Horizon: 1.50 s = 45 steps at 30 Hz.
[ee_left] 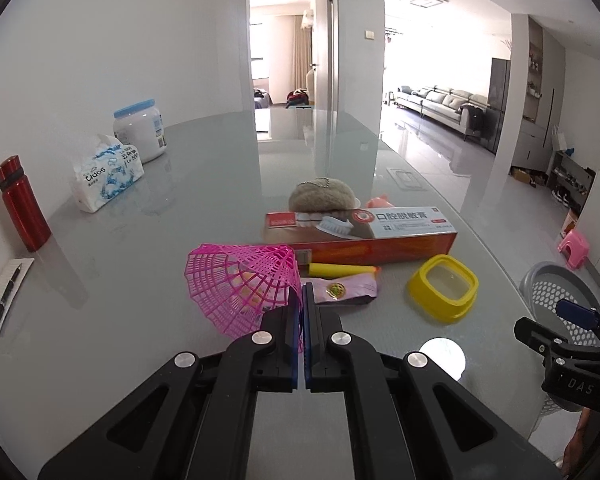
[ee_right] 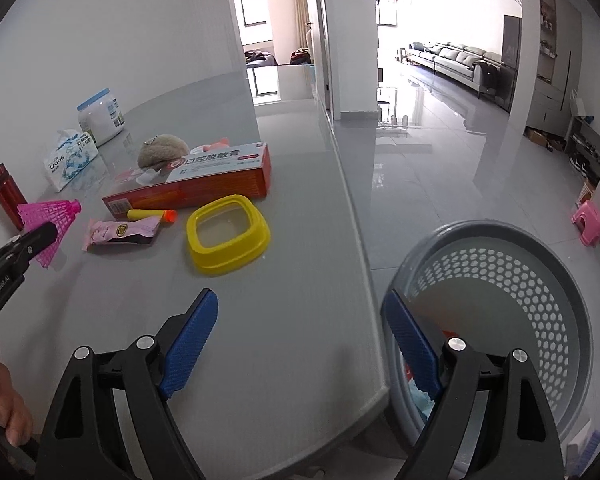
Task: Collect trash
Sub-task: 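Return both tools to the table and grasp the pink shuttlecock with the left tool, then grasp the yellow plastic ring with the right tool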
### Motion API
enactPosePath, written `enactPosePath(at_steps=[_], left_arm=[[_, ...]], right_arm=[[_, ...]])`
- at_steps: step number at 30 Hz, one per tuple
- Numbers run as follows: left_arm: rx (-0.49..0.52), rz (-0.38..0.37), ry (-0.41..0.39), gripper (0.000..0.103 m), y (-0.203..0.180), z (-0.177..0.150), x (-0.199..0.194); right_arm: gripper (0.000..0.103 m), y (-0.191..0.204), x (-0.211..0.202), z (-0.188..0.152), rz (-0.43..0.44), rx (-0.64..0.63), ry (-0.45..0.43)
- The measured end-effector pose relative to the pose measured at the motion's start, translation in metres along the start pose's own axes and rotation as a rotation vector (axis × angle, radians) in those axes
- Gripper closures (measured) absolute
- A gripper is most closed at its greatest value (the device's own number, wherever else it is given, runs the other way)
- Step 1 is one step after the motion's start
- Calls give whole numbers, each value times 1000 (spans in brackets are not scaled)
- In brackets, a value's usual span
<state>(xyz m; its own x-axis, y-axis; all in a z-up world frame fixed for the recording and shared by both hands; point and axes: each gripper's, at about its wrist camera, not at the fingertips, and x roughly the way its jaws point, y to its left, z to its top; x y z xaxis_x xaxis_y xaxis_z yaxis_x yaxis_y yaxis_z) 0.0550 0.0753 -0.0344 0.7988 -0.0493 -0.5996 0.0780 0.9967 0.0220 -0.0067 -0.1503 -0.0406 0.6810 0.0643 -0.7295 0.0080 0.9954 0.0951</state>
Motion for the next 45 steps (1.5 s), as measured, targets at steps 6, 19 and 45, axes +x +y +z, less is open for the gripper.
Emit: enactPosePath(at_steps=[6,19,45], left_arm=[[-10,35,10,101,22,10,19],[-71,42,49,100,39,5,42],[-79,19,73,100,40,2,48]], right_arm=[[18,20,22,20,-10,-27,24],[18,48,66,43,-7,-99,113],[28,64,92,50,-9,-120,138]])
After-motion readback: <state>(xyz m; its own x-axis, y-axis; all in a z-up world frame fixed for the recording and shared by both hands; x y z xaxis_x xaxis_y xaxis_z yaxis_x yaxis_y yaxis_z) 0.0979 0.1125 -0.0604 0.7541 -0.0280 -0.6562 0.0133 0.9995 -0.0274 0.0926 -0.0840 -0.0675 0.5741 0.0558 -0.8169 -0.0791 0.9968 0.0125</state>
